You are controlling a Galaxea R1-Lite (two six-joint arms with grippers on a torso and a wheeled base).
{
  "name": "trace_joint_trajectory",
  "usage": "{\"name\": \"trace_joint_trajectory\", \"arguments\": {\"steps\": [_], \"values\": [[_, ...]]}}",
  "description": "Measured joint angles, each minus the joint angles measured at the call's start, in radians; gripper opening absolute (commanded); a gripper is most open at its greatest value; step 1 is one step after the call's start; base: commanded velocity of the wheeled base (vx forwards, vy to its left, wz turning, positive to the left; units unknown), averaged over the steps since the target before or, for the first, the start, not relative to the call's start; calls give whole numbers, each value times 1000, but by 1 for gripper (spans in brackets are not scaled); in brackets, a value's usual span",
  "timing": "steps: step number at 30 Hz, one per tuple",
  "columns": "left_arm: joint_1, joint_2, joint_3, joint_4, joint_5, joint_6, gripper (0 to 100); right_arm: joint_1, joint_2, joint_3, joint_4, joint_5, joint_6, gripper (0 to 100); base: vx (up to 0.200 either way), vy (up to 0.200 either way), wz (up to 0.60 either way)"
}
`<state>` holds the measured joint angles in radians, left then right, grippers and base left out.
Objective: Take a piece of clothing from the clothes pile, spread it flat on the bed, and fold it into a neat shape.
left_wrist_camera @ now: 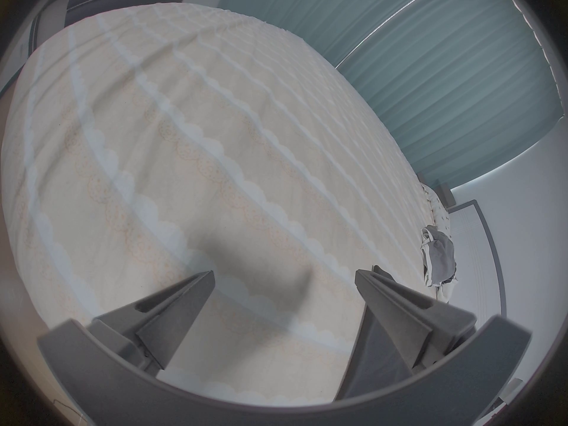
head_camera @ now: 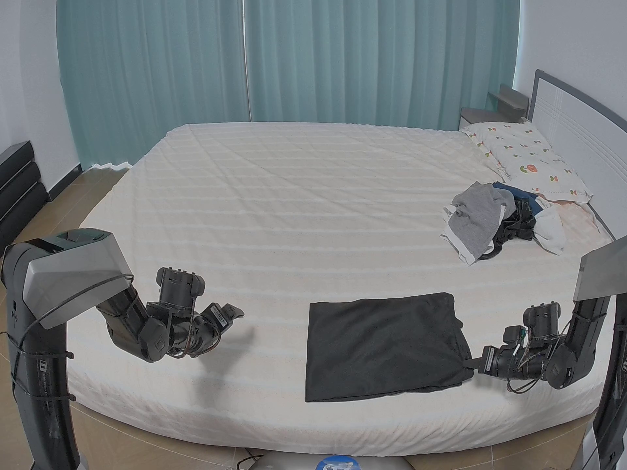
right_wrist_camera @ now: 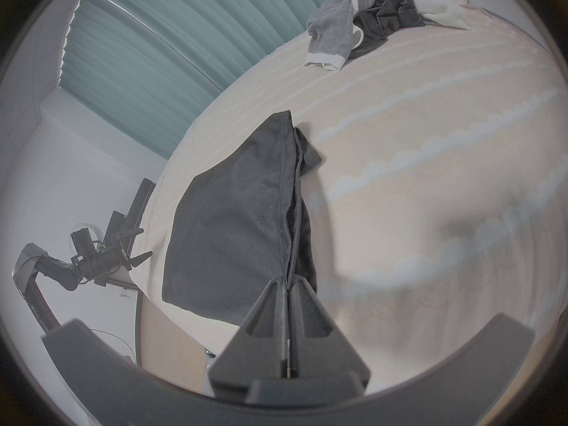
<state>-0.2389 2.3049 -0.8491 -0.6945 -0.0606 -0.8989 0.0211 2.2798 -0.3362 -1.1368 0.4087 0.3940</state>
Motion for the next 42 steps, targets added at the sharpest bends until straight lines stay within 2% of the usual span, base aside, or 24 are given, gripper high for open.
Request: {"name": "trace_joint_trajectory", "arguments": {"steps": [15,16,24,27,35,38,42], "values": [[0,4,0,0,1,0,100,-46,-14,43,0,3,-89,0,0,0,0],[0,5,0,0,1,0,100,-46,-13,43,-1,2,-91,100,0,0,0],[0,5,-1,0,1,-1,100,-46,-13,33,-14,11,-84,100,0,0,0],[0,5,-1,0,1,-1,100,-49,-14,1,-28,12,-57,100,0,0,0],[0,5,-2,0,1,-1,100,-22,27,-218,-31,-24,211,100,0,0,0],[-1,4,-2,0,1,-1,100,-6,64,-297,-35,-47,279,100,0,0,0],[-14,4,0,0,2,-1,100,9,111,-374,-37,-66,327,100,0,0,0]]}}
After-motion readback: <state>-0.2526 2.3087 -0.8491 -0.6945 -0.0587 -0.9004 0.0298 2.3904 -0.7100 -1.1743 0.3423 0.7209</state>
